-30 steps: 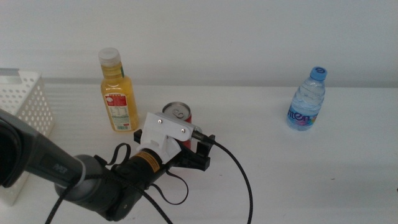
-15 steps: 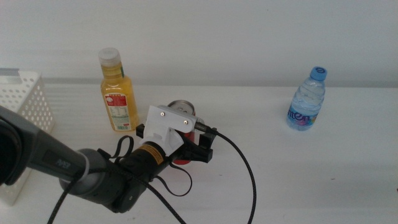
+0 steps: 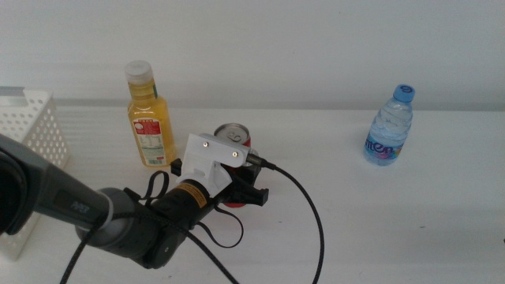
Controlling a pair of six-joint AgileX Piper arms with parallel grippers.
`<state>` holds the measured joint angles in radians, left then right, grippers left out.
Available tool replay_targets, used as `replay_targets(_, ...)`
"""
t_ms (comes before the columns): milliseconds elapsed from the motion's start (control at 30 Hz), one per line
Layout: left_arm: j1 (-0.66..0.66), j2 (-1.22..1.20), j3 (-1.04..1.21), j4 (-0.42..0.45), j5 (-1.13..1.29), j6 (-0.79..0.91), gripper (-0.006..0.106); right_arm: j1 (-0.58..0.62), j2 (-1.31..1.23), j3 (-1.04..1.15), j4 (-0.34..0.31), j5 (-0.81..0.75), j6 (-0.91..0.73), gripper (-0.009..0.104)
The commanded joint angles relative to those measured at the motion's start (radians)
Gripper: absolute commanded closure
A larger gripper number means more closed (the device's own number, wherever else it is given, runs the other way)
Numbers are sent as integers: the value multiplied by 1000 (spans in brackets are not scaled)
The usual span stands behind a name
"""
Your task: Use arms to grab the bottles and put them into the dustbin to the left of the table.
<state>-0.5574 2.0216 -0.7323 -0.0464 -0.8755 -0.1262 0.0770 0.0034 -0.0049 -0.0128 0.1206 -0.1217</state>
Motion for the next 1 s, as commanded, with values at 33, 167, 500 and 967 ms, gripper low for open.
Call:
replay_targets(33, -9, 2, -3, -6, 35, -9, 73, -8, -39, 43, -6, -7, -7, 2)
replay_targets(167, -9, -6, 1, 9, -35, -9, 102, -8, -39, 43, -6, -7, -7, 2)
replay_targets(500, -11, -287, 49, 54, 365, 65, 102, -8, -39, 43, -6, -7, -7, 2)
replay_targets(967, -6, -691, 49, 56, 1086, 100, 102, -8, -39, 43, -6, -7, -7, 2)
